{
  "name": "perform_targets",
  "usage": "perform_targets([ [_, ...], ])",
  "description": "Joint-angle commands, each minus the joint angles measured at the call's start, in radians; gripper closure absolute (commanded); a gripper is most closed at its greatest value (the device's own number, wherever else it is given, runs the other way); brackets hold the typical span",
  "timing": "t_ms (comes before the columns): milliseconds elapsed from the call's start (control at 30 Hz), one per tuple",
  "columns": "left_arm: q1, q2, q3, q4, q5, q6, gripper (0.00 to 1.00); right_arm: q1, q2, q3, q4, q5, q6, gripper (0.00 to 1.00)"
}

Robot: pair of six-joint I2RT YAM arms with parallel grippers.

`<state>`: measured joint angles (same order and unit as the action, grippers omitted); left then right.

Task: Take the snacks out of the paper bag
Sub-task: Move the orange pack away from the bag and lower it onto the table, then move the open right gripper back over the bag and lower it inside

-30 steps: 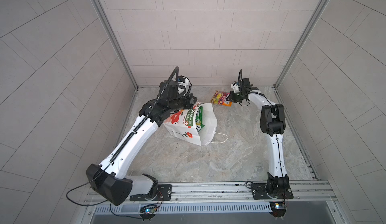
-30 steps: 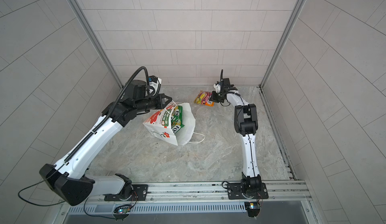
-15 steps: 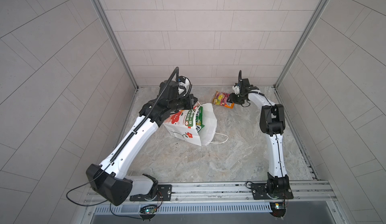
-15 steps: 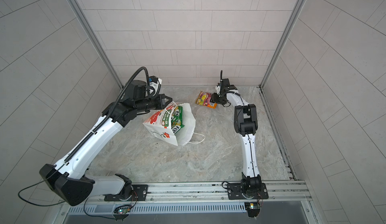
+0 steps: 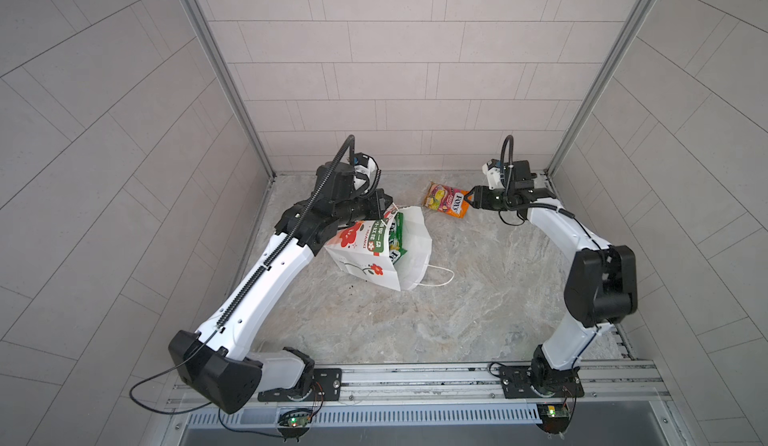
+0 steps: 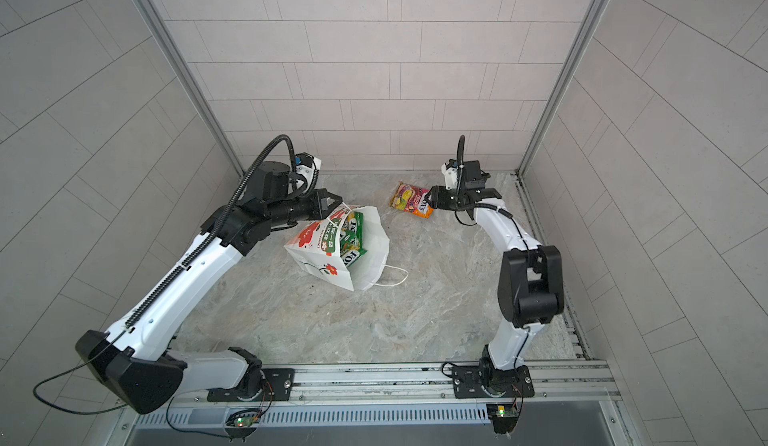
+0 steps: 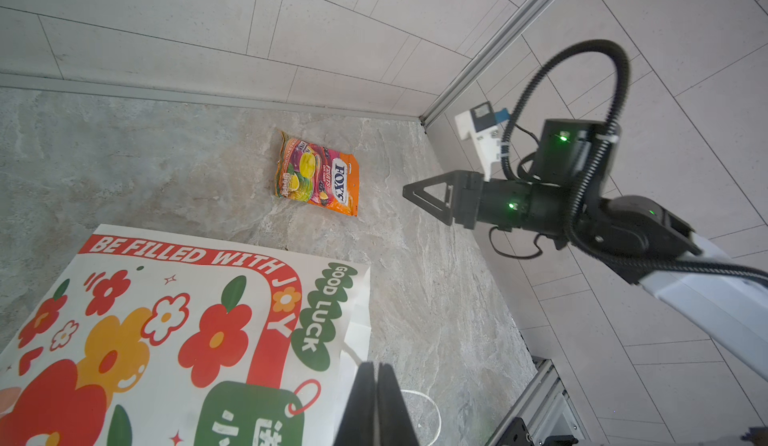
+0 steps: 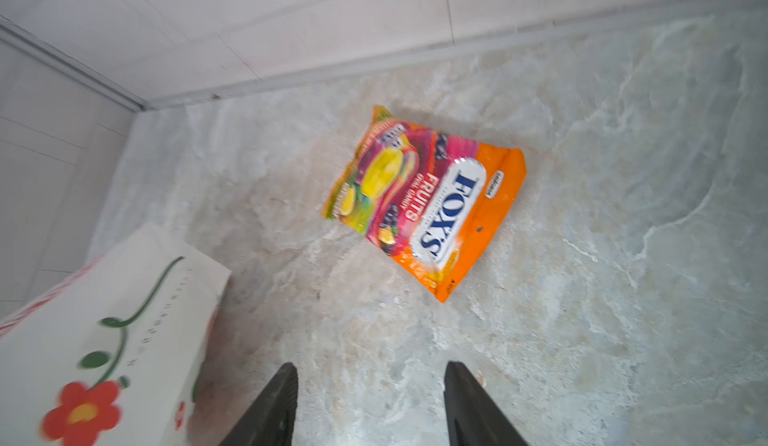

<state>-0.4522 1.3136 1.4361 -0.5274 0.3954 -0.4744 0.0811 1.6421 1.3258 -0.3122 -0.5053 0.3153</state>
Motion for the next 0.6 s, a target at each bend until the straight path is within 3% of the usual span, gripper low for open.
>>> perform_targets([
  [0,-0.005,-0.036,-0.006,0.035,-0.006,0.001,1.0,0.034,-0.126,-0.147,0.138,-0.073,0.029,0.44],
  [233,-0.005,-0.037,0.0,0.036,-0.01,-0.001,1.0,0.181,-0.389,-0.421,0.295,-0.065,0.05,0.47],
  [567,-0.005,-0.026,0.003,0.046,-0.001,-0.012,1.0,0.415,-0.456,-0.525,0.331,0.016,0.02,0.54],
])
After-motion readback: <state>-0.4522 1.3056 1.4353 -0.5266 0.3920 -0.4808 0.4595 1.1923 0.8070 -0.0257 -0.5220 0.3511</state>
